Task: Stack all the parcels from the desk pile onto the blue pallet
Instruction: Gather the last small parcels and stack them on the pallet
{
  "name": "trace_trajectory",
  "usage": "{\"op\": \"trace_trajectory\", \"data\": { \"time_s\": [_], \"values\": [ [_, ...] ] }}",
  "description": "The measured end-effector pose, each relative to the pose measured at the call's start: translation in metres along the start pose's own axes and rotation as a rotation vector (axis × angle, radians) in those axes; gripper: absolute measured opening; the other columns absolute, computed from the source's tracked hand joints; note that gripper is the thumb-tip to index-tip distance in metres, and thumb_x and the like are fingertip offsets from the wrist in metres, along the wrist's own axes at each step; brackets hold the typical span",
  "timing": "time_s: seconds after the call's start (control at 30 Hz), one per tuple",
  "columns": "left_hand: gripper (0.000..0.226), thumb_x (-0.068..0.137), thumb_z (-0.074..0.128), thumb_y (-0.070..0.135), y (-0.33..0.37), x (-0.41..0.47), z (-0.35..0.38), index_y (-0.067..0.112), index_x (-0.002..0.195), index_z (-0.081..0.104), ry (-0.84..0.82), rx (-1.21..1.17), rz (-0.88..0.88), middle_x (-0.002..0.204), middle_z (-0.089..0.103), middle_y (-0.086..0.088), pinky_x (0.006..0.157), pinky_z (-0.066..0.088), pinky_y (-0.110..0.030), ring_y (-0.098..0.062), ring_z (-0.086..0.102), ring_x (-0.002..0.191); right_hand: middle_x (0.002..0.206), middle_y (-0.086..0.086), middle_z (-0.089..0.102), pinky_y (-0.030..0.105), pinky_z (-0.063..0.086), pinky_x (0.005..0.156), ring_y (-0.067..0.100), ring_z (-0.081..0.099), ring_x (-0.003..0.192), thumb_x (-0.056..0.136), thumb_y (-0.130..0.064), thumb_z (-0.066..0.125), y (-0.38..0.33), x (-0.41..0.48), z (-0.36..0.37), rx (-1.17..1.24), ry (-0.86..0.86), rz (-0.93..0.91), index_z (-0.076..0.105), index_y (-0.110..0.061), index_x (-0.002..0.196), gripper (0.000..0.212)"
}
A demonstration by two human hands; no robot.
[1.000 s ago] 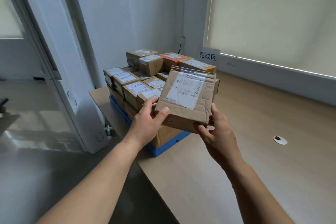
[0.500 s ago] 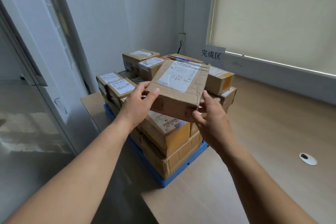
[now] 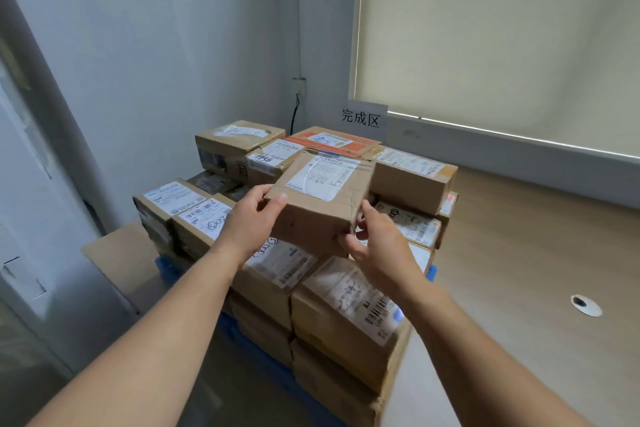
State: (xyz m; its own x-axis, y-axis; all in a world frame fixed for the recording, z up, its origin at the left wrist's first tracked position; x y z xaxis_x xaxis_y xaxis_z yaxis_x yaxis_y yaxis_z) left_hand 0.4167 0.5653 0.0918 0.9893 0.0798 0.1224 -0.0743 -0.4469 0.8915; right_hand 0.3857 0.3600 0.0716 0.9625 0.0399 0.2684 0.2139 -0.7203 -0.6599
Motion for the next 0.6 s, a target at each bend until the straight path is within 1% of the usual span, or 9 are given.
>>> {"op": "trace_trajectory", "data": {
  "time_s": [0.13,0.27,0.37,0.47,0.6],
  "values": [
    [0.037,0.095,0.047,0.043,-0.018,0.027,-0.005,0.027,0.128,0.052,-0.065,-0.005,-0.007,0.121,0.058,0.000,0.097,0.046,-0.046,-0.021,0.054,0.111,0.115,0.004,0.054,0.037,0.046,0.091,0.019,0.053,0.103,0.088,-0.030,0.058,-0.006,0.015,0.019,-0.065,-0.003,0.059,0.038,-0.019,0.136,0.054],
    [0.043,0.095,0.045,0.045,-0.028,0.047,-0.003,0.027,0.133,0.048,-0.136,0.004,0.008,0.127,0.056,0.001,0.099,0.044,-0.045,-0.021,0.052,0.115,0.116,0.004,0.054,0.039,0.046,0.092,0.020,0.054,0.104,0.089,-0.032,0.057,-0.006,0.025,0.029,-0.092,0.006,0.126,0.035,-0.019,0.140,0.057],
    [0.047,0.094,0.045,0.047,-0.035,0.059,0.000,0.028,0.137,0.044,-0.164,-0.005,0.007,0.131,0.053,0.001,0.101,0.043,-0.046,-0.021,0.050,0.119,0.117,0.004,0.054,0.037,0.046,0.093,0.020,0.053,0.106,0.090,-0.031,0.055,-0.007,0.029,0.033,-0.113,0.006,0.161,0.033,-0.020,0.142,0.057],
    [0.047,0.095,0.045,0.046,-0.038,0.069,0.001,0.031,0.139,0.042,-0.168,-0.026,0.011,0.134,0.051,0.001,0.102,0.041,-0.046,-0.022,0.048,0.122,0.115,0.005,0.055,0.033,0.044,0.088,0.022,0.052,0.104,0.091,-0.026,0.055,-0.010,0.034,0.036,-0.125,0.007,0.184,0.036,-0.017,0.138,0.051],
    [0.046,0.095,0.046,0.044,-0.042,0.079,0.000,0.032,0.139,0.040,-0.158,-0.083,0.004,0.136,0.049,0.000,0.102,0.041,-0.047,-0.022,0.046,0.124,0.123,0.004,0.053,0.041,0.045,0.093,0.023,0.053,0.110,0.091,-0.026,0.053,-0.015,0.042,0.042,-0.103,0.004,0.197,0.032,-0.023,0.140,0.054]
  ]
}}
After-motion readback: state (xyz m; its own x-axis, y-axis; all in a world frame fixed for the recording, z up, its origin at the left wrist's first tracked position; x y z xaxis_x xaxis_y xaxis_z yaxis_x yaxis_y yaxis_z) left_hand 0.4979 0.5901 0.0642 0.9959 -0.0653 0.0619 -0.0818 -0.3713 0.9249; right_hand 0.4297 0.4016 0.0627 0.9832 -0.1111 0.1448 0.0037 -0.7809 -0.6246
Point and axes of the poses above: each hand's wrist, its own x-axis towards the middle knuckle, its own z-axis out of the palm, y = z × x, the point moved 5 cm from there along x, towards the middle knuckle
